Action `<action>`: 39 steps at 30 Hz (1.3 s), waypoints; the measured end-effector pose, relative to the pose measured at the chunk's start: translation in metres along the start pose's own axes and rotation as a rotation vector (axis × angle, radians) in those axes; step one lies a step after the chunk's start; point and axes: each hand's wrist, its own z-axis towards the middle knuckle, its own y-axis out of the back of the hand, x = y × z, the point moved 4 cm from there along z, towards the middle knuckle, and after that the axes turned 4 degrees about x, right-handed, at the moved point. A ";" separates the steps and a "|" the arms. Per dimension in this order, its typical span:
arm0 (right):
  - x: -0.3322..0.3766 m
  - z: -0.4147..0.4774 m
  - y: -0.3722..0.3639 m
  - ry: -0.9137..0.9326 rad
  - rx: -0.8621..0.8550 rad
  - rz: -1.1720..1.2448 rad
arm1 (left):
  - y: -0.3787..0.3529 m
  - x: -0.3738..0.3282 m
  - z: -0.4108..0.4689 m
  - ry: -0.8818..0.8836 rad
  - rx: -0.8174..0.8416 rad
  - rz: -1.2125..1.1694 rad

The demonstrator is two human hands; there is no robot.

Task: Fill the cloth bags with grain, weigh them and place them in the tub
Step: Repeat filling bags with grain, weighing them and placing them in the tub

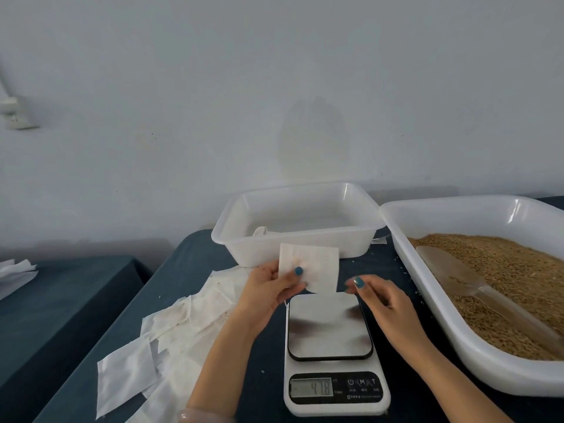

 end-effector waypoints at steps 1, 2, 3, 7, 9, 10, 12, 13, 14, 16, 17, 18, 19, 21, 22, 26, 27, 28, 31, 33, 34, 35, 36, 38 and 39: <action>0.002 -0.001 -0.002 0.012 0.025 0.014 | -0.005 0.003 0.000 0.007 0.019 0.014; 0.003 -0.002 -0.003 0.017 0.040 0.021 | -0.010 0.006 -0.001 0.019 0.044 0.021; 0.004 -0.002 -0.004 0.022 0.042 0.021 | -0.015 0.008 -0.001 0.032 0.076 0.022; 0.006 0.000 0.000 0.056 -0.008 0.053 | -0.026 0.010 -0.003 0.067 0.175 0.015; 0.007 0.001 0.004 0.060 -0.038 0.118 | -0.024 0.007 -0.004 0.067 0.146 0.061; 0.007 0.002 0.005 0.058 -0.045 0.138 | -0.023 0.006 -0.004 0.065 0.123 0.110; 0.005 0.003 0.005 0.044 -0.046 0.148 | -0.019 0.004 -0.005 0.055 0.062 0.207; 0.004 0.003 0.004 0.034 -0.048 0.150 | -0.018 0.003 -0.005 0.045 0.029 0.238; 0.004 0.003 0.003 0.026 -0.056 0.155 | -0.018 0.001 -0.005 0.029 -0.003 0.259; 0.003 0.002 0.004 0.027 -0.114 0.148 | -0.018 -0.002 -0.006 -0.019 -0.067 0.286; 0.004 0.002 0.005 0.042 -0.164 0.121 | -0.018 -0.004 -0.007 -0.053 -0.108 0.304; 0.006 0.001 0.008 0.064 -0.210 0.089 | -0.017 -0.006 -0.007 -0.092 -0.154 0.331; 0.009 -0.001 0.009 0.090 -0.238 0.060 | -0.018 -0.008 -0.008 -0.132 -0.199 0.367; 0.016 -0.002 0.006 0.146 -0.221 -0.004 | -0.019 -0.009 -0.010 -0.218 -0.271 0.478; 0.020 -0.002 0.003 0.168 -0.194 -0.046 | -0.021 -0.009 -0.010 -0.254 -0.295 0.543; 0.037 0.004 -0.014 0.173 -0.136 -0.153 | -0.027 -0.008 -0.013 -0.374 -0.309 0.719; 0.040 0.005 -0.017 0.166 -0.142 -0.179 | -0.028 -0.008 -0.013 -0.399 -0.301 0.742; 0.043 0.006 -0.019 0.159 -0.157 -0.207 | -0.028 -0.008 -0.014 -0.427 -0.294 0.770; 0.051 0.007 -0.020 0.153 -0.224 -0.270 | -0.032 -0.007 -0.016 -0.513 -0.271 0.866; 0.054 0.009 -0.020 0.134 -0.247 -0.312 | -0.034 -0.006 -0.016 -0.552 -0.260 0.901; 0.055 0.010 -0.020 0.111 -0.247 -0.323 | -0.036 -0.005 -0.016 -0.569 -0.258 0.912; 0.055 0.011 -0.021 0.085 -0.242 -0.319 | -0.037 -0.005 -0.017 -0.579 -0.256 0.919; 0.055 0.012 -0.021 0.061 -0.232 -0.308 | -0.039 -0.005 -0.017 -0.584 -0.252 0.916; 0.056 0.013 -0.020 0.046 -0.216 -0.308 | -0.040 -0.005 -0.017 -0.572 -0.247 0.885; 0.057 0.013 -0.019 0.048 -0.213 -0.318 | -0.041 -0.006 -0.017 -0.555 -0.248 0.860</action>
